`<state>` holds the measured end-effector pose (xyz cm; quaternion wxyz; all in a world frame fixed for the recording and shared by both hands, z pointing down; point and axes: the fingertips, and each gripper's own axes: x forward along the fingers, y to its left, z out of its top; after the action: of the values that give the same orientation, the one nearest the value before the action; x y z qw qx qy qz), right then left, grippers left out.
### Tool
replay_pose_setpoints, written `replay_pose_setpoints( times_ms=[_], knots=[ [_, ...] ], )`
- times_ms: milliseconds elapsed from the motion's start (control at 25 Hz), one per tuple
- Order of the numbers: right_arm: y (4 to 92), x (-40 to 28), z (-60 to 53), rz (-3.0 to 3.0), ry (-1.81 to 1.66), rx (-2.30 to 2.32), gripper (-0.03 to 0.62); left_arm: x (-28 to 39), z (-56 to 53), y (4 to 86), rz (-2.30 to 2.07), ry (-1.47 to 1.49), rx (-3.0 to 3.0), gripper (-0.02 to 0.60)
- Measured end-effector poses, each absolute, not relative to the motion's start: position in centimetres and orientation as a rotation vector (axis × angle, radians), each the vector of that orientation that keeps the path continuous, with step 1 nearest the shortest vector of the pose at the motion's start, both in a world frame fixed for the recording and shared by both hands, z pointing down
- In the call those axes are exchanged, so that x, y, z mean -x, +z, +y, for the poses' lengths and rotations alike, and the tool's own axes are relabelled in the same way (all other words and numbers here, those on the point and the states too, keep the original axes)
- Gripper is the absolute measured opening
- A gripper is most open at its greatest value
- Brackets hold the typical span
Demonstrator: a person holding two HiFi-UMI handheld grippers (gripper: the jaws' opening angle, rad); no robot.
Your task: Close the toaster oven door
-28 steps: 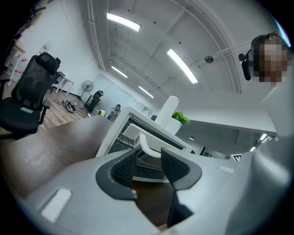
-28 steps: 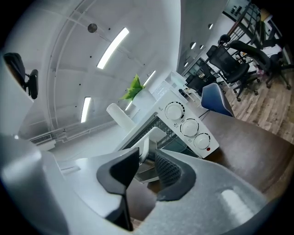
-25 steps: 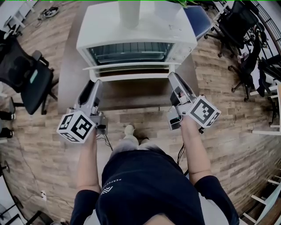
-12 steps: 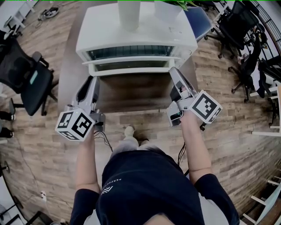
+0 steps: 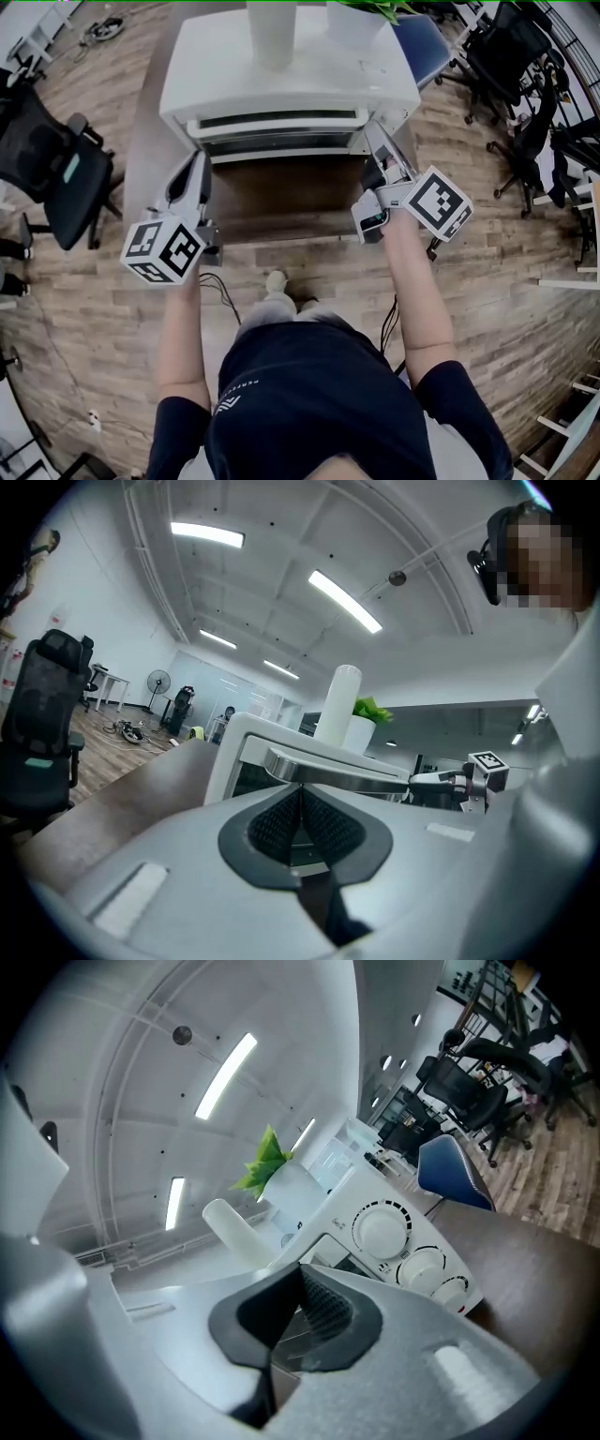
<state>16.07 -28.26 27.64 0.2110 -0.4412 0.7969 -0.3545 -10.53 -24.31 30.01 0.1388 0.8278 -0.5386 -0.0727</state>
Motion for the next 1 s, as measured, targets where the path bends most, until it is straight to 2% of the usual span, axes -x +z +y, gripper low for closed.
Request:
replay_pose_setpoints(
  times_ms=[1000],
  knots=[
    [30.6,-15.5,-26.1,2.279,-1.018,1.303,0.003,10.4,-23.1,30.0,-1.532,-0.212,-2.371,0.000]
  ],
)
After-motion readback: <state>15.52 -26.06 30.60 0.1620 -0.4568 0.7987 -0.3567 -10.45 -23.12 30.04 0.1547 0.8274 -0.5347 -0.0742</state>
